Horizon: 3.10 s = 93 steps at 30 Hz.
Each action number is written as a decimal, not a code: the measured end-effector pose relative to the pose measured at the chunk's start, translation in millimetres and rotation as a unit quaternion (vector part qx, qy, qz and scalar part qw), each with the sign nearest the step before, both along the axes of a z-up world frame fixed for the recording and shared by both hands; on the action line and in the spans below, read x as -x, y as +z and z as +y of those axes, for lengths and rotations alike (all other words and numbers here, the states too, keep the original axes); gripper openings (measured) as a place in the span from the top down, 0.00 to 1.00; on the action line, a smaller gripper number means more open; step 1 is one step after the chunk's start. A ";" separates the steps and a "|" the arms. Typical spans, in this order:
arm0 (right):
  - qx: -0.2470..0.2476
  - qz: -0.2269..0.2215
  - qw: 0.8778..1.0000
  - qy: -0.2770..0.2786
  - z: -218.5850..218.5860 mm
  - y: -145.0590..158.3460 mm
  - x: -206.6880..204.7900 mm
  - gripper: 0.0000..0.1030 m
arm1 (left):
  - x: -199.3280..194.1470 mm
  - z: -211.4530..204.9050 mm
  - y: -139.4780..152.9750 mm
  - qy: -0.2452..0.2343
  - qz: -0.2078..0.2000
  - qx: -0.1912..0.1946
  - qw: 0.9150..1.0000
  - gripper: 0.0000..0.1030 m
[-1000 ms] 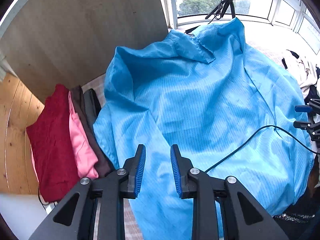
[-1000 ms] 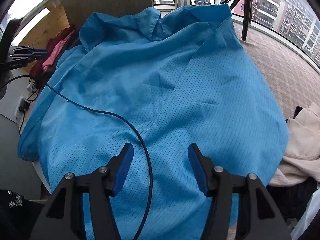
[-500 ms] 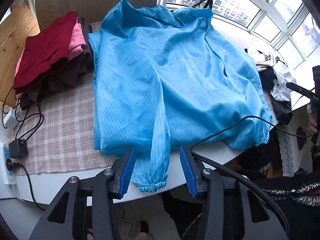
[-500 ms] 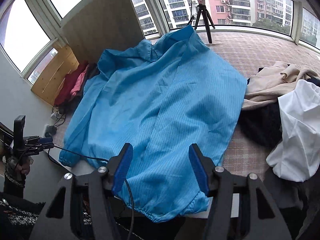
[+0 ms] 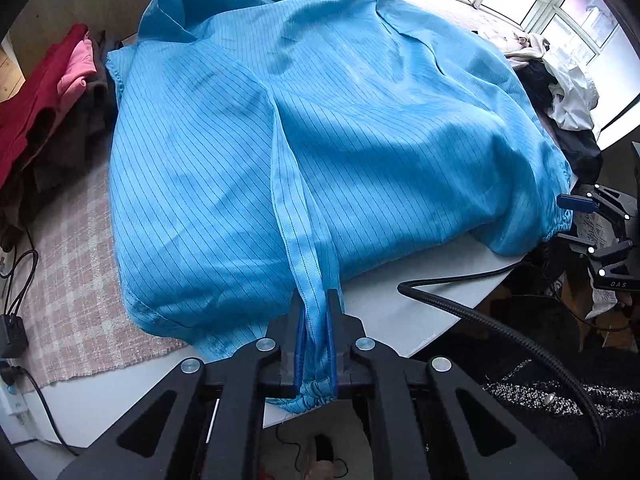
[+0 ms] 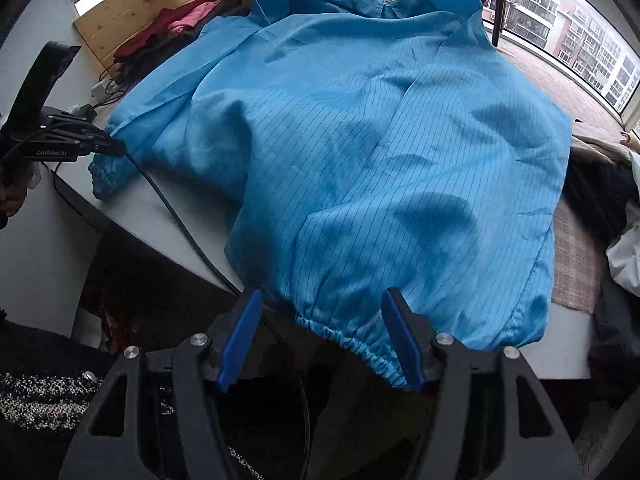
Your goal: Fold clothes
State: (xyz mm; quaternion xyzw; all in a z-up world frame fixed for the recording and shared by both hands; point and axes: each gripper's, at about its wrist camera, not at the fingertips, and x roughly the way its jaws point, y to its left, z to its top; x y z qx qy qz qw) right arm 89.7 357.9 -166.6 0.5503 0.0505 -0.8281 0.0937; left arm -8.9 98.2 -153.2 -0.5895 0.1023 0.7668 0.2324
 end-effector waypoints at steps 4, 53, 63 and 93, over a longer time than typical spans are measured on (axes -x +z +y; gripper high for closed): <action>-0.072 0.004 0.997 0.003 -1.1 -22.2 7.8 0.41 | 3.7 -12.2 -2.0 0.013 -0.002 -0.015 1.000 0.97; 0.058 -0.036 0.975 -0.211 154.7 -10.7 25.5 0.49 | 35.3 -91.2 -46.4 0.083 0.010 0.022 0.996 0.51; 0.127 -0.053 0.976 -0.168 130.4 -24.3 20.3 0.70 | 35.8 -65.4 -50.8 0.030 0.000 -0.020 0.999 0.96; 0.155 0.020 0.959 -0.236 224.5 11.9 122.4 0.99 | 76.3 -58.1 -18.1 0.078 -0.022 -0.040 0.996 0.53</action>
